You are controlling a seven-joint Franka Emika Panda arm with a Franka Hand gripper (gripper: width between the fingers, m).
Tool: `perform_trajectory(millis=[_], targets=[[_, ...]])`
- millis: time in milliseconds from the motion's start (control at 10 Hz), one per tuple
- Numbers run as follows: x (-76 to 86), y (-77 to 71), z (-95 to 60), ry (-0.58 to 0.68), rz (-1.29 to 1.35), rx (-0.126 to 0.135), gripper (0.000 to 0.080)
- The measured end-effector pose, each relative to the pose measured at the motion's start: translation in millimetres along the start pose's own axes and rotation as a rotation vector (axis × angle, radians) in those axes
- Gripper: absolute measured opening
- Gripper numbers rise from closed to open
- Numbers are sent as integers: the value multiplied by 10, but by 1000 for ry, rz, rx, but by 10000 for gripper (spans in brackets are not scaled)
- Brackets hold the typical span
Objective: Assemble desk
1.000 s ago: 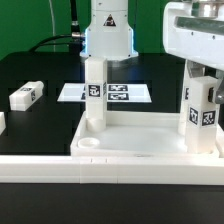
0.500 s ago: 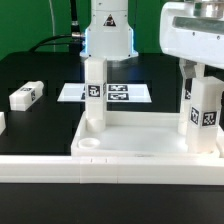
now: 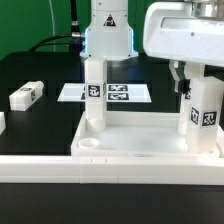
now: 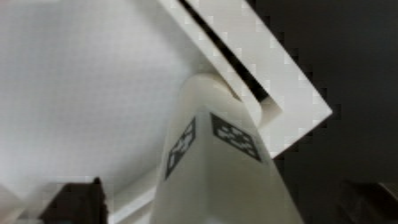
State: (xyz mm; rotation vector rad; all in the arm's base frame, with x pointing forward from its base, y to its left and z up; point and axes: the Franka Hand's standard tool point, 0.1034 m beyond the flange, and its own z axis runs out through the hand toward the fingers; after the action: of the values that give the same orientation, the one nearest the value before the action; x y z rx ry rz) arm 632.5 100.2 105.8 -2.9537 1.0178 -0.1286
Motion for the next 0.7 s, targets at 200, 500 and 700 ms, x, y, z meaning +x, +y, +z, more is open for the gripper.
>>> perform_trajectory(millis=[200,500,700], targets=[[-7,-9,-3,9,-185,-15,649],[12,1,-6,13,-442,-20,649],[19,8,-6,15,-572,-29,649]])
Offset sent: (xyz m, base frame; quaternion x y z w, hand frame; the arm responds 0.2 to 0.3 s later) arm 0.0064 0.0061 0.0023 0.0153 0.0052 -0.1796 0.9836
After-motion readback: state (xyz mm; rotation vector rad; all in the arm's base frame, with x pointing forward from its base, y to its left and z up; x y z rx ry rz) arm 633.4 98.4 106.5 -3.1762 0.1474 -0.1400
